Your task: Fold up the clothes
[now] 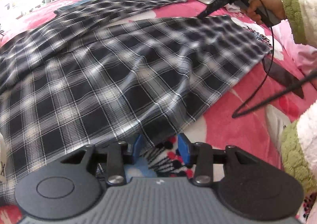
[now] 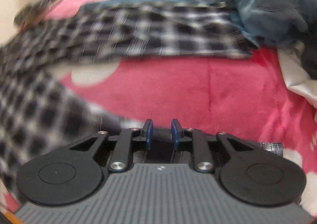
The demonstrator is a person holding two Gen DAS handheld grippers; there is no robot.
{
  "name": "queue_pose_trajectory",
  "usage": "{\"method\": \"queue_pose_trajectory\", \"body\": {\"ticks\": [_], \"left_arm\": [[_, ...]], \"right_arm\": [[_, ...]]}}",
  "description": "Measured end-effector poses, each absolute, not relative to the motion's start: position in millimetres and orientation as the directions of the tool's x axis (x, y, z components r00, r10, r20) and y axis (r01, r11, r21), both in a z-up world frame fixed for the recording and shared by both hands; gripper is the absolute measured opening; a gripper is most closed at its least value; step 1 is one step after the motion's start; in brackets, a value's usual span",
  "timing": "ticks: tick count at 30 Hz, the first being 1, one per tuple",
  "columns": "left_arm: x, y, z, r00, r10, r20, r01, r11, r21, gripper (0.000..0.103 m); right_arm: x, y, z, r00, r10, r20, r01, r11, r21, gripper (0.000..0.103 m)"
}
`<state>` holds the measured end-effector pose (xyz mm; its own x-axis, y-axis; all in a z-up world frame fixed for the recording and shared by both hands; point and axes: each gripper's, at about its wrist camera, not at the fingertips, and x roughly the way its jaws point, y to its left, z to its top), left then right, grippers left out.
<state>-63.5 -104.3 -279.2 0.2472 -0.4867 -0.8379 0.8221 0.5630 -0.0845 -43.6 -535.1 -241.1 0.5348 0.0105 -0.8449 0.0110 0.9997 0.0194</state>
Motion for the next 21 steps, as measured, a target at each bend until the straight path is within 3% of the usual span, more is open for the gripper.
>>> {"method": "queue_pose_trajectory", "body": {"ticks": [10,13,17,18,20,21], "left_arm": [[-60.6,-110.3,-282.6,0.236,-0.492,-0.838,0.827,0.554,-0.093,0.043],[-61.0,-111.3,-282.4,0.236,-0.494,-0.837,0.829,0.551,-0.092,0.044],[-60.1,-113.2,-281.5,0.236,-0.495,-0.836,0.829,0.551,-0.092,0.045],[-60.1,-113.6,-281.1,0.236,-0.495,-0.836,0.830,0.551,-0.092,0.045],[-60.5,-113.1,-281.5,0.237,-0.495,-0.836,0.830,0.551,-0.091,0.046],[-60.8,-112.8,-281.8,0.237,-0.495,-0.836,0.829,0.551,-0.091,0.046]], "right_arm": [[-40.4,-520.1,-248.0,0.510,-0.031,-0.860,-0.211,0.964,-0.160,0.051],[-27.7,-527.6,-248.4,0.463,0.015,-0.886,-0.290,0.948,-0.135,0.056],[-10.8,-546.5,-246.4,0.364,0.140,-0.921,-0.306,0.952,0.024,0.056],[-8.7,-549.9,-245.8,0.350,0.162,-0.923,-0.305,0.951,0.051,0.053],[-8.8,-551.4,-242.6,0.339,0.187,-0.922,-0.312,0.947,0.077,0.035],[-11.4,-549.2,-239.9,0.344,0.189,-0.920,-0.321,0.944,0.074,0.017]]}}
